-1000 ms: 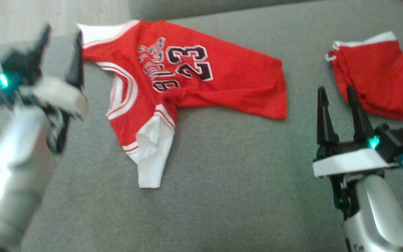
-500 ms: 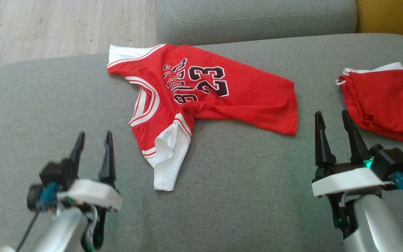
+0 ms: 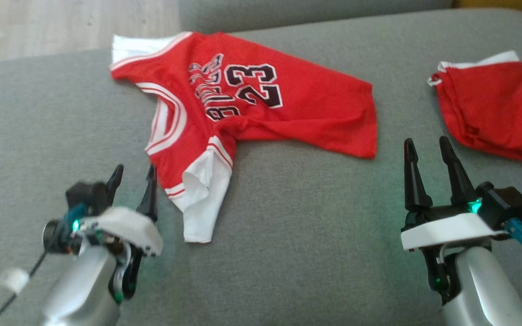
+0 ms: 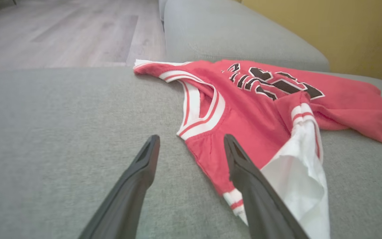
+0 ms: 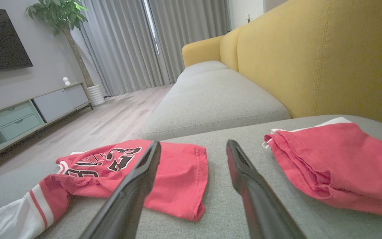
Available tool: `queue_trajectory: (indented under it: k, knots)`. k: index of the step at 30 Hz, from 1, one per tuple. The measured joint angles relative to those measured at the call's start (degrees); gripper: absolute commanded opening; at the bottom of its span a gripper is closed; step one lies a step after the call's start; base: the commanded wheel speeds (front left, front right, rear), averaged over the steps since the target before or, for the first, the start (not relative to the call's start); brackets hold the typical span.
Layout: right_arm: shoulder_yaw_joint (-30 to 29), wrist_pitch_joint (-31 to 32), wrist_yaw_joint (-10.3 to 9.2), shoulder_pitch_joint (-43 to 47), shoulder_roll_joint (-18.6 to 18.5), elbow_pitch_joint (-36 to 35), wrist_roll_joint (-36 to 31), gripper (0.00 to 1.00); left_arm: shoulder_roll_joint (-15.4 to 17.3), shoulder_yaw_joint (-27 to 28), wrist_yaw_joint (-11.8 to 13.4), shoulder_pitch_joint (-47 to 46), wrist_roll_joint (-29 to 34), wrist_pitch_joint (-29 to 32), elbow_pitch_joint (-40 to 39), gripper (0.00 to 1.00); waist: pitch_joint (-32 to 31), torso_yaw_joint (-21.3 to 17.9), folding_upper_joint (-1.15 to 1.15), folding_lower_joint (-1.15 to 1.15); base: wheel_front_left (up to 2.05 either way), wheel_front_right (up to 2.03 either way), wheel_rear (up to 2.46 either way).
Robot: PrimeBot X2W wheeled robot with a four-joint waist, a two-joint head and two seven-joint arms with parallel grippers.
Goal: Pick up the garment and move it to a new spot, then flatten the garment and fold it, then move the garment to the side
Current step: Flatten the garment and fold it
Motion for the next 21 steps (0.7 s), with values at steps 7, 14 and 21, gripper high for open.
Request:
queue_trajectory:
  k: [7, 14, 21]
  knots:
    - [-0.1, 0.0, 0.00, -1.8, 0.0, -0.2, -0.1, 1.00, -2.2, -1.7, -0.8, -6.1, -0.5, 6.9, 8.3, 1.00, 3.1, -2.2, 0.00, 0.00, 0.00, 0.00, 0.00]
    - [-0.2, 0.0, 0.00, -2.2, 0.0, -0.6, 0.0, 1.00, -2.8, -2.0, -1.5, -9.3, -1.1, 8.8, 13.0, 0.07, 4.5, -3.7, 0.00, 0.00, 0.00, 0.00, 0.00]
    - [-0.8, 0.0, 0.00, -2.2, 0.0, -0.6, 0.0, 1.00, -2.9, -2.0, -2.2, -10.0, -1.1, 6.8, 14.8, 0.00, 4.2, -3.4, 0.00, 0.00, 0.00, 0.00, 0.00]
